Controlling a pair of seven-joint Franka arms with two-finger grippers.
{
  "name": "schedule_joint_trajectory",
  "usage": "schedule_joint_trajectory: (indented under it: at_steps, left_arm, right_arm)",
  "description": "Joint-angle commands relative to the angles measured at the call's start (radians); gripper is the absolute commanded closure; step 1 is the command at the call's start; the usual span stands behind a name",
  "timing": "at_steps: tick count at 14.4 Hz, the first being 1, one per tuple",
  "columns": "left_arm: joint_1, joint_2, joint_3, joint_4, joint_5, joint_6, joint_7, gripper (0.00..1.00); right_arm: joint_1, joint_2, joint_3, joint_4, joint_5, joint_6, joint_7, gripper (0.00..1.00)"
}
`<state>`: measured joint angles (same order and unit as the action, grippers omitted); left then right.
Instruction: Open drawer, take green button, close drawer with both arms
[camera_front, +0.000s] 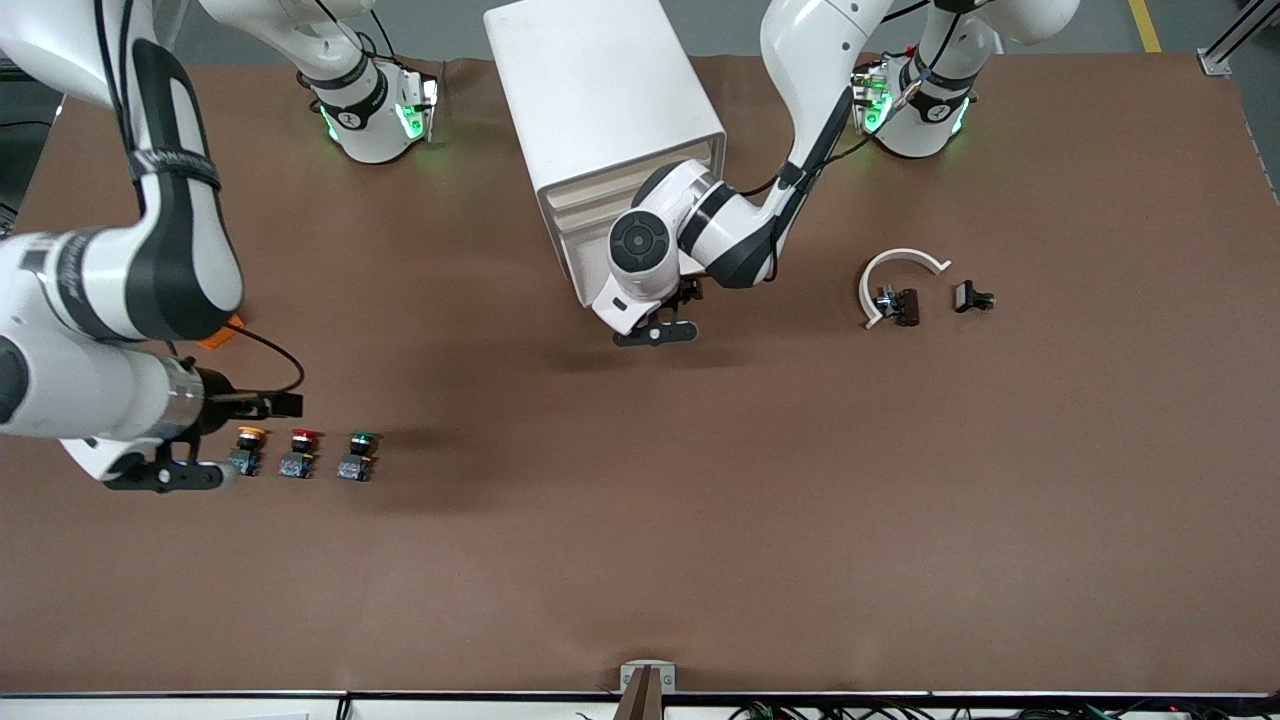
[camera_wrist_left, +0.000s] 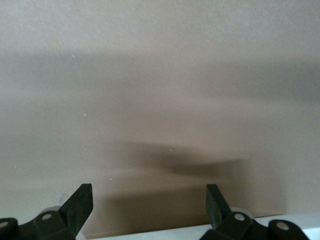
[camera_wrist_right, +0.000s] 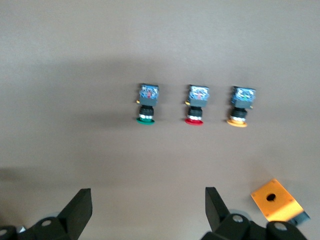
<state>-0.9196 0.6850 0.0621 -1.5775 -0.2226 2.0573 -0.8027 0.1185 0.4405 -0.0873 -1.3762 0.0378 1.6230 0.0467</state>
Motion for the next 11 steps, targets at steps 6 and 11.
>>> schedule_joint_trajectory:
  at_steps: [6, 11]
  left_arm:
    - [0.001, -0.051, -0.054, -0.055, 0.006, 0.001, 0.003, 0.00]
    - [-0.001, -0.084, -0.064, -0.079, 0.005, 0.000, 0.003, 0.00]
  right_arm:
    - [-0.114, -0.045, 0.015, 0.160, 0.002, -0.149, 0.001, 0.00]
    - [-0.112, -0.063, 0.020, 0.187, 0.001, -0.172, 0.010, 0.00]
